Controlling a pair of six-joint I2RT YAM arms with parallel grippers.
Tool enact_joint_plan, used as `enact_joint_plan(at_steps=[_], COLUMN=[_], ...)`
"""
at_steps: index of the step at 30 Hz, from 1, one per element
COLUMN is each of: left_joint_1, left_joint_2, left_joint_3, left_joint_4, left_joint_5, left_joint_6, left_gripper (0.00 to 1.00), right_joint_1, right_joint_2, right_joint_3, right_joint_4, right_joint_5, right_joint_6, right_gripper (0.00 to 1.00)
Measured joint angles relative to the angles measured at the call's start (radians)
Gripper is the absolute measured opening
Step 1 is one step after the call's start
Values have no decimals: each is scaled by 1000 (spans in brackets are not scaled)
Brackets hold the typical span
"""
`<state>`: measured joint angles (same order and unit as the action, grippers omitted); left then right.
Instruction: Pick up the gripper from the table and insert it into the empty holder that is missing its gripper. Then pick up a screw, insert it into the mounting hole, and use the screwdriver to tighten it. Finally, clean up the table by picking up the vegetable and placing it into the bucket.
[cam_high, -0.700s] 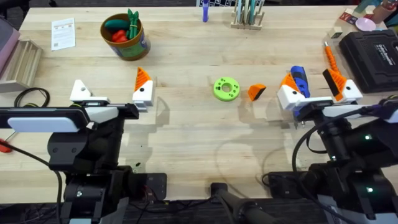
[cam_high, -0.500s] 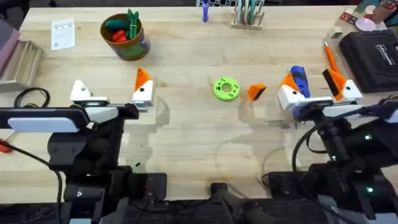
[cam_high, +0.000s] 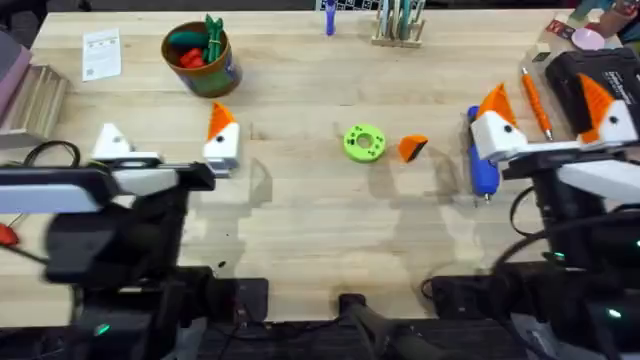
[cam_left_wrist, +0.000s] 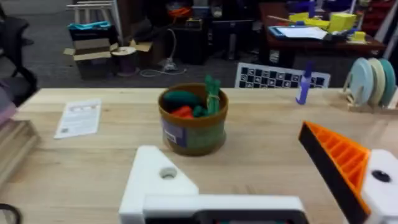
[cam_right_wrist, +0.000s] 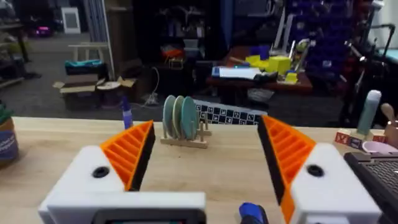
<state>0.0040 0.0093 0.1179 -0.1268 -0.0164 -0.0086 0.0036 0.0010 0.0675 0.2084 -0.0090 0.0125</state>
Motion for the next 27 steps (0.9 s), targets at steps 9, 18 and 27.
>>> enact_joint_plan(at_steps=[9, 18, 27], left_joint_1=[0, 0, 0], left_joint_2=[281, 748, 1059], left_joint_3=[434, 777, 978], left_joint_4=[-281, -564, -846], left_joint_5=[-86, -93, -58], left_joint_6=[1, 0, 0], left_gripper=[986, 985, 985], right_joint_1=[0, 0, 0], right_joint_2=[135, 549, 917], right_joint_3=[380, 746, 975], right_joint_4=[-401, -749, -1088], right_joint_5=[0, -1, -10], right_joint_6=[10, 10, 10], right_gripper=[993, 992, 992])
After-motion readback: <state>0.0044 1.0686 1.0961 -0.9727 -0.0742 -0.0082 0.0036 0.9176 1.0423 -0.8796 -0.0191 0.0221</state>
